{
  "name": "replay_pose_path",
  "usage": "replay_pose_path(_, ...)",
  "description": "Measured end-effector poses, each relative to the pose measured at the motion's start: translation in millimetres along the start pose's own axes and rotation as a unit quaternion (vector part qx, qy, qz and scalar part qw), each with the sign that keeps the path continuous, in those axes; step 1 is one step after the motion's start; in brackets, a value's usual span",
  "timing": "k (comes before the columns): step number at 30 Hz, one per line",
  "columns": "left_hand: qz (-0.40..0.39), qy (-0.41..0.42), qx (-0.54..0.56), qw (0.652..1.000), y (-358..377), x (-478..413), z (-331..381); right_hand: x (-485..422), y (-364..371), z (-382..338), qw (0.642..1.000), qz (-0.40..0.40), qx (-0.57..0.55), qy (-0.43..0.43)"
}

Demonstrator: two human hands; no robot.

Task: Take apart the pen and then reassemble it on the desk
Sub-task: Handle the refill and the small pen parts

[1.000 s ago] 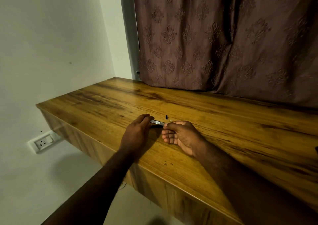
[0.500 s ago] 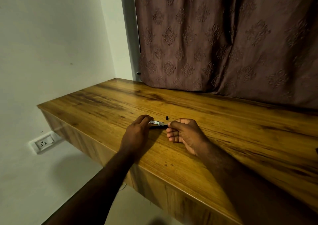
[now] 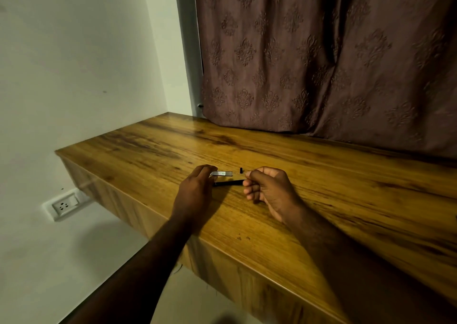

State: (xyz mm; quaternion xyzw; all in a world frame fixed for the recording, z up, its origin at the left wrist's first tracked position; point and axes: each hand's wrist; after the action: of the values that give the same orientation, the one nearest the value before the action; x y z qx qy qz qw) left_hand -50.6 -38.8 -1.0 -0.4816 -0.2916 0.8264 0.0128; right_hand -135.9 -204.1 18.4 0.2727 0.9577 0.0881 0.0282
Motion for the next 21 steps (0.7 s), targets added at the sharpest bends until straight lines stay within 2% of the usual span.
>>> replay_pose_path(5,0.008,-0.008,0.009,1.000,2,-1,-3,4,0,-5,1.000,-0.007,-0.029,-0.008)
replay_pose_path(21,0.021,-0.042,0.001,0.999,4,0,-8,-5,-16,-13,0.992,0.096,0.021,-0.082)
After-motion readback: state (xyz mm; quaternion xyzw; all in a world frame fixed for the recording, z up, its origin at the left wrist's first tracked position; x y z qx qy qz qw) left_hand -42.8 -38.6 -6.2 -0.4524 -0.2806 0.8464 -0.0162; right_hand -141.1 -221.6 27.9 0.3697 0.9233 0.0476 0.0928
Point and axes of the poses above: each hand's wrist, its own x-axis away from the middle knuckle, its own y-axis out of the palm, z = x × y, and after that the axes turned 8 degrees about z, right-handed
